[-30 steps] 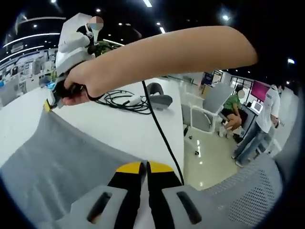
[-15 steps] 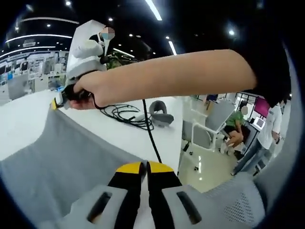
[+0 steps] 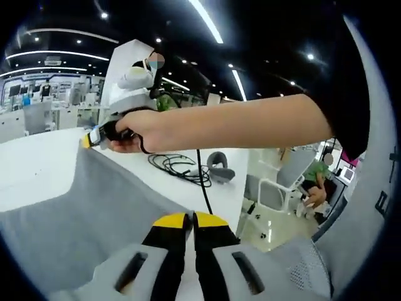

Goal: Fold the towel on the table until its edges align and the towel forms a compact rectangular stack.

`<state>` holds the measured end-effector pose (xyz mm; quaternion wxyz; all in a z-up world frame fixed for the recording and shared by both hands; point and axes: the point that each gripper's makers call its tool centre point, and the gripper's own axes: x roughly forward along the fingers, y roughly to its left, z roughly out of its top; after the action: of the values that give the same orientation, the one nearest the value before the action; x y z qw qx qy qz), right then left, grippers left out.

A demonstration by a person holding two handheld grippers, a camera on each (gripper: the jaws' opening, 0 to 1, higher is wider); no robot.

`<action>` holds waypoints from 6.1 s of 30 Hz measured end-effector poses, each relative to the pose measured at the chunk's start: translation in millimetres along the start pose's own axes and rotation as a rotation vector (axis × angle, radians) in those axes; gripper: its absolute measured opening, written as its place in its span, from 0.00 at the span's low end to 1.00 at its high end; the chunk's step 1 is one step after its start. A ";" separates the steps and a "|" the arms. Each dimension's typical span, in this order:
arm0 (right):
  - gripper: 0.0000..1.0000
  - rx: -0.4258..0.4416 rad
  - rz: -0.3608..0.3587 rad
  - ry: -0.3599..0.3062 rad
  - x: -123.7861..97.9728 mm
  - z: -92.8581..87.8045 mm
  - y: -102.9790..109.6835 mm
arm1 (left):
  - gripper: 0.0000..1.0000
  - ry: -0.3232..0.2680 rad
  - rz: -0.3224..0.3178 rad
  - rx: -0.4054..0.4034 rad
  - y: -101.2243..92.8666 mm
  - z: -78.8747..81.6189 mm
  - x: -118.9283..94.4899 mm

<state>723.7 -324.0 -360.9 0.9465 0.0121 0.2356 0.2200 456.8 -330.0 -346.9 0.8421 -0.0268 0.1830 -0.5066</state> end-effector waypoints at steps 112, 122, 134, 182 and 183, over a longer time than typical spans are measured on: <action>0.00 -0.178 0.357 -0.165 122.8 114.8 389.2 | 0.04 -0.360 0.857 -0.143 198.7 5.1 -408.4; 0.00 -0.168 0.377 -0.154 145.7 108.0 415.1 | 0.04 -0.367 0.925 -0.195 216.3 -11.0 -427.5; 0.00 -0.182 0.414 -0.105 182.4 85.3 441.2 | 0.04 -0.339 1.036 -0.272 238.0 -47.7 -451.3; 0.00 -0.250 0.391 0.146 317.4 -47.4 507.9 | 0.04 -0.230 1.233 -0.569 320.3 -217.2 -479.3; 0.00 -0.256 0.390 0.147 324.2 -49.9 509.3 | 0.04 -0.226 1.233 -0.573 321.3 -219.7 -478.4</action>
<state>748.9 268.7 -483.7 0.8602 -0.0788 0.2672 0.4271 453.4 269.6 -491.3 0.9501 -0.1922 0.2026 0.1390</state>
